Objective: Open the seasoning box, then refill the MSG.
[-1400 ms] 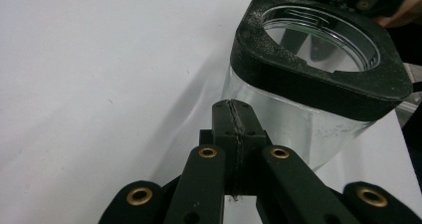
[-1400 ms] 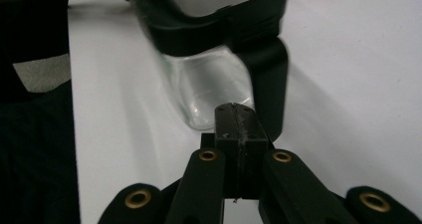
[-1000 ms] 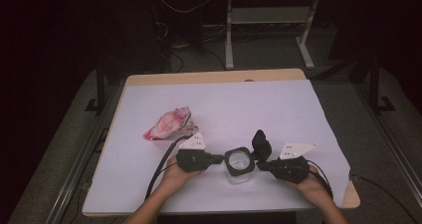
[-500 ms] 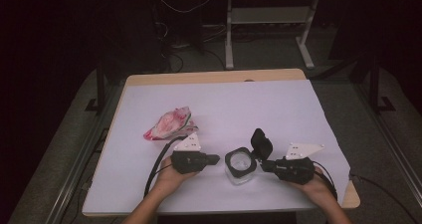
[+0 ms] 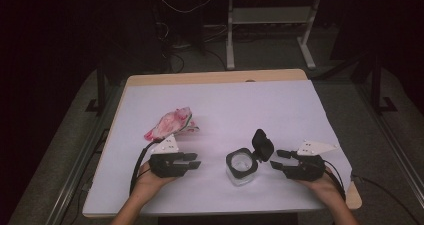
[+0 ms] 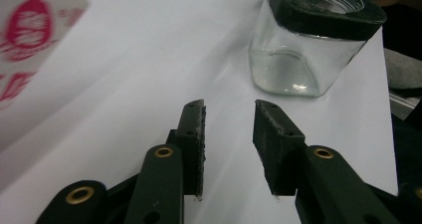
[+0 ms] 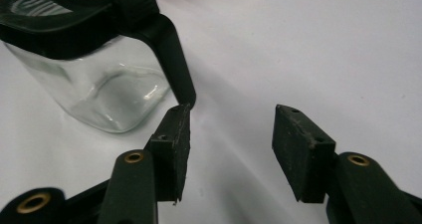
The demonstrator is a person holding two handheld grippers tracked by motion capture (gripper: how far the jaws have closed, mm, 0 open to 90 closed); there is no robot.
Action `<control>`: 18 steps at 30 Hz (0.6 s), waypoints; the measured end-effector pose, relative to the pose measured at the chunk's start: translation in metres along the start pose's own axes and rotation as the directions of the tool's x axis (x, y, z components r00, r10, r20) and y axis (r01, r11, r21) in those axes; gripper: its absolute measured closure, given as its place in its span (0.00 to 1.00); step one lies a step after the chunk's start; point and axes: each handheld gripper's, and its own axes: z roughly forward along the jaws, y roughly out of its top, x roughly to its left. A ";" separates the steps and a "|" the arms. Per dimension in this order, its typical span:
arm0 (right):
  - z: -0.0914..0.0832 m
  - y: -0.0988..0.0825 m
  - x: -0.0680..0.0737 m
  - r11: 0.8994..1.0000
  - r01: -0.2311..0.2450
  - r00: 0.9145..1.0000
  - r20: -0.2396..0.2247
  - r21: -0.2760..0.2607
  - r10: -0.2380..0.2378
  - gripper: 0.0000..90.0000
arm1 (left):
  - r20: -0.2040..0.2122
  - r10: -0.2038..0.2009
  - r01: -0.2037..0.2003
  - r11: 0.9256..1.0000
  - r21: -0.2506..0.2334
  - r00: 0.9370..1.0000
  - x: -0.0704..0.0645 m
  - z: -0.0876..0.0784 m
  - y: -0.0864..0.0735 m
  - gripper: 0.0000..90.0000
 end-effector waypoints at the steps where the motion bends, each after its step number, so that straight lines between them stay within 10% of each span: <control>1: 0.000 -0.001 -0.001 1.000 -0.001 1.000 0.005 -0.001 0.001 0.52 | -0.003 -0.009 0.009 1.000 -0.004 1.000 0.001 -0.004 -0.001 0.71; 18: -0.001 -0.004 -0.007 0.999 -0.020 1.000 0.017 -0.040 0.020 0.45 | -0.070 -0.061 0.056 0.996 -0.069 0.996 0.028 -0.065 -0.010 0.64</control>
